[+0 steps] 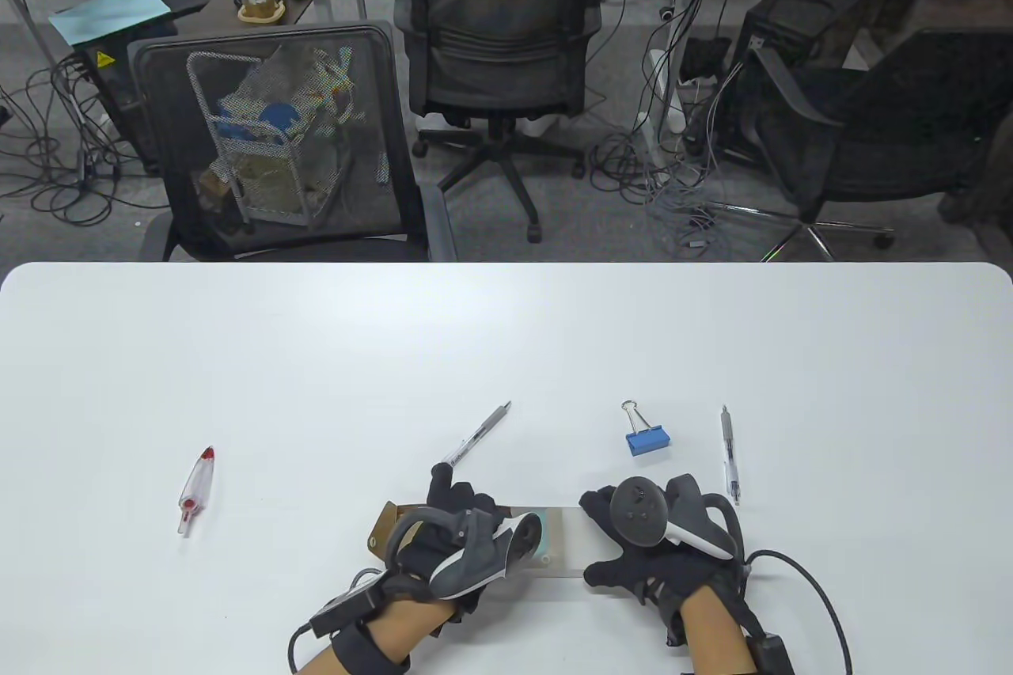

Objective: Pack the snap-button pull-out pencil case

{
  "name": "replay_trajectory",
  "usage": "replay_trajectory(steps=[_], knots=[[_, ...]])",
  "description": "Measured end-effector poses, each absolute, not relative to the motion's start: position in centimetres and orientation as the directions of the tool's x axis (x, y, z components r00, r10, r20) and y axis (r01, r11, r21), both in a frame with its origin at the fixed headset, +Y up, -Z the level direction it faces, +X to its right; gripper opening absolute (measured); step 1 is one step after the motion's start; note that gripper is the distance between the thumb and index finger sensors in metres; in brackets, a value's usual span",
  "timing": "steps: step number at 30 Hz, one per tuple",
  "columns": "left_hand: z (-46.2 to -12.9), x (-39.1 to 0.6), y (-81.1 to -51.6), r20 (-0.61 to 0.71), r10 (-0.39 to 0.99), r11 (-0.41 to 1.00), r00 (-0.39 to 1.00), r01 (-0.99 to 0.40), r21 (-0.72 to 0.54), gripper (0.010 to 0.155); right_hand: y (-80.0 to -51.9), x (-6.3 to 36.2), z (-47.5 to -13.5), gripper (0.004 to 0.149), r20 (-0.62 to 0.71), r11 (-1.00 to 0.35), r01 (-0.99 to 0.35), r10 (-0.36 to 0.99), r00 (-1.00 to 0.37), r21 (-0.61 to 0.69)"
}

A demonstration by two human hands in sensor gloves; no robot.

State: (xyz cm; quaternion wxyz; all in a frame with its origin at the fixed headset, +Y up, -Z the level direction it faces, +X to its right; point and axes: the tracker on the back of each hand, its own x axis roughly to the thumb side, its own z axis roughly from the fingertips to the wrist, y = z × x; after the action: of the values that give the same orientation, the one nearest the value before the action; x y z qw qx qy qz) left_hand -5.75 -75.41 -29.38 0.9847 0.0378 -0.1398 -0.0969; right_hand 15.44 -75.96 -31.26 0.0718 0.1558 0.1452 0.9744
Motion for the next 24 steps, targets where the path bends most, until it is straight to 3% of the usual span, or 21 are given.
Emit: replay_trajectory(steps=[11, 16, 24], knots=[[-29.3, -5.7, -75.3, 0.27, -0.219, 0.975, 0.937, 0.204, 0.085, 0.05, -75.9, 15.5, -31.3, 0.086, 0.279, -0.945, -0.103, 0.195, -0.94, 0.311], [-29.3, -6.5, -74.9, 0.289, -0.162, 0.987, 0.944, 0.161, 0.028, 0.055, -76.0, 15.5, -31.3, 0.086, 0.276, -0.943, -0.111, 0.202, -0.94, 0.314], [-29.1, -13.1, -71.2, 0.194, 0.01, 0.999, 0.981, -0.017, 0.034, 0.064, -76.0, 15.6, -31.3, 0.087, 0.276, -0.942, -0.116, 0.208, -0.939, 0.313]])
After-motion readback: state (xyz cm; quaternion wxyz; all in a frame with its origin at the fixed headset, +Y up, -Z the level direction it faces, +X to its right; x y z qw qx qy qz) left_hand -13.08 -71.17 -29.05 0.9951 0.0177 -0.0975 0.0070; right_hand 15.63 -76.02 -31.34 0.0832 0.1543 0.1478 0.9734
